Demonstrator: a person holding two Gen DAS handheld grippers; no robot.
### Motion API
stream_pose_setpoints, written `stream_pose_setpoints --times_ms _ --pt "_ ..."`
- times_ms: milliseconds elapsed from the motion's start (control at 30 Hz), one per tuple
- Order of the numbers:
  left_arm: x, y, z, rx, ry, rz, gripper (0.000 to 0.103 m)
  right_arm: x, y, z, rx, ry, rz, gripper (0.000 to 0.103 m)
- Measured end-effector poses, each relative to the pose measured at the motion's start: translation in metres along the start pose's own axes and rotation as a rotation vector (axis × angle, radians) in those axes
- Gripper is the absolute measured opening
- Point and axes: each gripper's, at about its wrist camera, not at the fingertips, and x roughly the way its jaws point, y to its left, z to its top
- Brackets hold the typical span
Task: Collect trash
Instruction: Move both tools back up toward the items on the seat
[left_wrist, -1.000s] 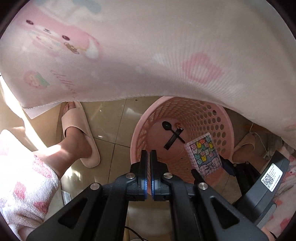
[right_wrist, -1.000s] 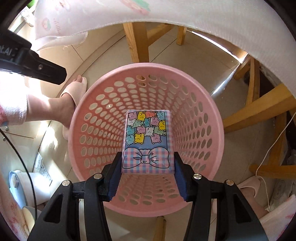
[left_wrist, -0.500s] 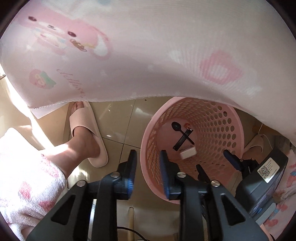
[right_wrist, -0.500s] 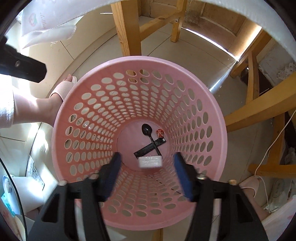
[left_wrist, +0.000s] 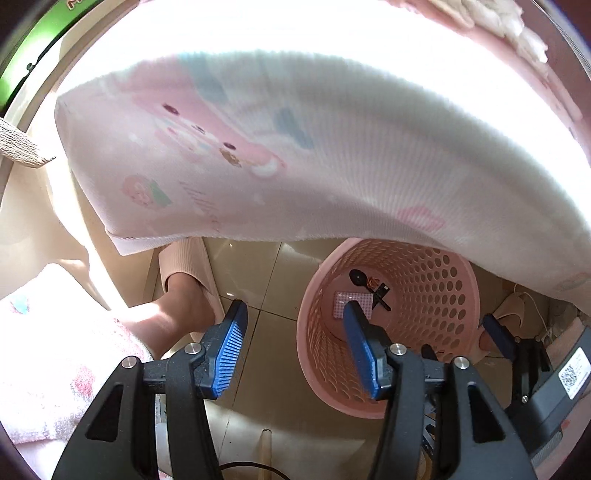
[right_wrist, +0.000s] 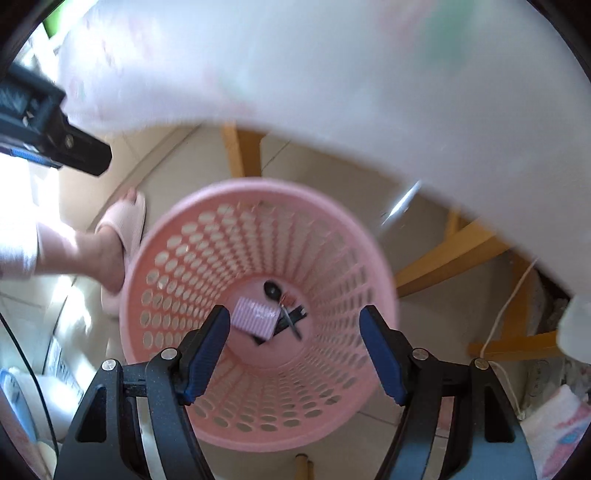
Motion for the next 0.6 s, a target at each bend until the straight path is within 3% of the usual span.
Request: stream_pose_setpoints --times_ms 167,267,467,600 --pt "-0.025 0.003 0.001 0.011 -0.09 0.005 0.054 -0.039 -0.006 0.009 -0.005 -0.089 -0.035 0.075" --pt "-0.039 0.003 0.002 0.018 -0.143 0.004 0.054 -0.058 -0.01 0.014 0.014 -0.126 -0.011 0.075" --pt "-0.065 0.005 0.007 0.0 -0.251 -0.036 0.059 -0.092 -0.013 0.018 0.001 -0.201 -0.003 0.075" --pt "-0.084 0.006 0.007 0.009 -0.352 -0.016 0.066 -0.115 -0.024 0.02 0.069 -0.253 0.017 0.075"
